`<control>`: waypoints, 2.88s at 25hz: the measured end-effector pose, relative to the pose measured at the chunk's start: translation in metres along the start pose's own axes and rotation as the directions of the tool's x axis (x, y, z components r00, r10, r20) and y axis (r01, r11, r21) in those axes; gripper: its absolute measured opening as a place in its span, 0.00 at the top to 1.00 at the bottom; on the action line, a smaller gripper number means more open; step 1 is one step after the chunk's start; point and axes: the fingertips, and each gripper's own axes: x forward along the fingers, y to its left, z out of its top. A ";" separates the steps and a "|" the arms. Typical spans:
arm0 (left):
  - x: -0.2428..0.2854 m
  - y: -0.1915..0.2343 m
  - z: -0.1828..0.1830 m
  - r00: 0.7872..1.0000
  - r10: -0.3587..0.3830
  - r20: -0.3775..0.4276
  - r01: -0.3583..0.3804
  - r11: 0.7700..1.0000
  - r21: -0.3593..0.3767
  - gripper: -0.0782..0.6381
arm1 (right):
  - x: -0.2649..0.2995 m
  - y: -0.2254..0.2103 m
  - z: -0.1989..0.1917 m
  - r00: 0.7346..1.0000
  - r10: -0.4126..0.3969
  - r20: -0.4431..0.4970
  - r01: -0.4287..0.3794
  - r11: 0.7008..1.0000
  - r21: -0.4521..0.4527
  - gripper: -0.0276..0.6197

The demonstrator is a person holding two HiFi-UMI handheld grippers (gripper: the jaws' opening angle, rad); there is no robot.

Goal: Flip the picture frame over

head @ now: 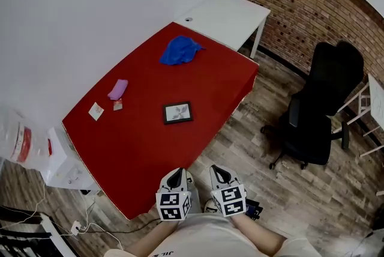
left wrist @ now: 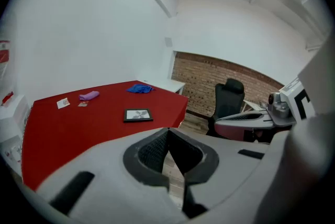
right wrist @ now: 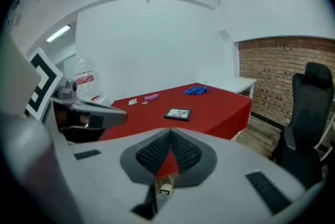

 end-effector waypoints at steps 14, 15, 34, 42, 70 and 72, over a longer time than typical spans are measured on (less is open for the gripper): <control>0.093 0.086 0.087 0.998 -0.057 0.007 0.056 0.998 0.024 0.88 | 0.114 -0.033 0.086 0.997 -0.076 0.014 0.075 0.996 0.054 0.95; 0.097 0.090 0.090 0.998 -0.055 0.007 0.055 0.998 0.021 0.88 | 0.119 -0.033 0.088 0.997 -0.073 0.011 0.072 0.996 0.057 0.95; 0.148 0.117 0.109 0.997 0.066 -0.030 -0.067 0.997 -0.044 0.88 | 0.185 -0.076 0.110 0.997 -0.003 -0.074 0.004 1.000 0.013 0.95; 0.177 0.136 0.100 0.996 0.066 -0.064 -0.070 0.995 -0.067 0.88 | 0.219 -0.081 0.102 0.993 0.013 -0.117 -0.014 1.000 -0.007 0.95; 0.295 0.230 -0.005 0.945 0.100 -0.311 -0.155 0.975 -0.157 0.73 | 0.361 -0.095 0.014 0.953 -0.007 -0.302 0.047 0.991 0.126 0.71; 0.296 0.229 -0.009 0.946 0.087 -0.312 -0.148 0.973 -0.175 0.73 | 0.362 -0.095 0.013 0.953 -0.006 -0.302 0.048 0.990 0.131 0.71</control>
